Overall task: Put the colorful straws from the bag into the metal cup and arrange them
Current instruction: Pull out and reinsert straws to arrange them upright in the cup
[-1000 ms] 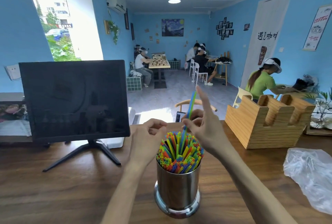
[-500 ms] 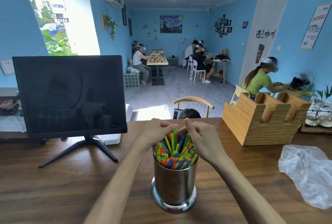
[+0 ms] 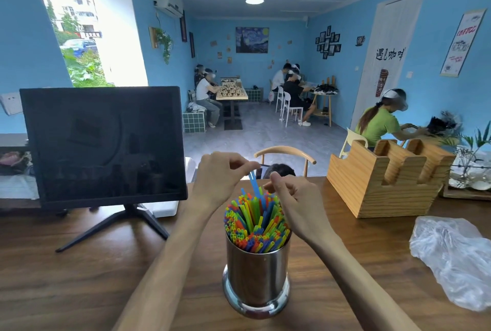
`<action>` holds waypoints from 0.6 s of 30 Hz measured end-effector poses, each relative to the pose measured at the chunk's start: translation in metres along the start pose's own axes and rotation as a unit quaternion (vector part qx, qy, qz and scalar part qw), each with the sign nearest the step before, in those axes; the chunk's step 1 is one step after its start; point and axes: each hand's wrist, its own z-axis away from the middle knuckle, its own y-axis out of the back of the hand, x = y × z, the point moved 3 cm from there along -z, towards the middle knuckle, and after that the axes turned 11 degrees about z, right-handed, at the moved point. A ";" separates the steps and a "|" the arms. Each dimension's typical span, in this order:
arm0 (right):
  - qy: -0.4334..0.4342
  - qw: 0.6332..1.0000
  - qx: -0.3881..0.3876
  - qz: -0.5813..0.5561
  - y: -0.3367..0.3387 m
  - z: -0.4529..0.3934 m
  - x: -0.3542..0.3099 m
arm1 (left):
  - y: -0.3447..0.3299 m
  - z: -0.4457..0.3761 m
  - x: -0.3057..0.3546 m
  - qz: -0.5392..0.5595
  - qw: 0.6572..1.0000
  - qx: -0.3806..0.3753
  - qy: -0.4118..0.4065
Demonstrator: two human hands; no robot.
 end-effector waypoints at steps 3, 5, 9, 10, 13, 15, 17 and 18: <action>0.017 0.999 0.000 -0.049 0.007 0.002 -0.015 | 0.020 0.001 0.025 0.008 0.996 0.062 -0.070; 0.001 0.987 -0.105 -0.123 0.006 0.003 -0.025 | 0.033 0.006 0.043 0.012 0.985 0.116 -0.124; -0.162 0.801 -0.395 -0.419 0.001 0.006 -0.046 | 0.053 0.020 0.070 0.037 0.957 0.211 -0.196; -0.196 0.746 -0.410 -0.487 0.001 0.006 -0.050 | 0.057 0.023 0.074 0.042 0.951 0.222 -0.209; -0.255 0.627 -0.324 -0.661 0.002 -0.005 -0.055 | 0.064 0.035 0.079 0.078 0.946 0.227 -0.218; -0.261 0.614 -0.230 -0.709 0.005 -0.015 -0.053 | 0.065 0.041 0.073 0.122 0.950 0.222 -0.183; -0.255 0.647 -0.158 -0.701 0.009 -0.026 -0.047 | 0.062 0.047 0.058 0.146 0.958 0.208 -0.133; -0.242 0.687 -0.130 -0.673 0.013 -0.031 -0.045 | 0.059 0.050 0.049 0.157 0.964 0.190 -0.101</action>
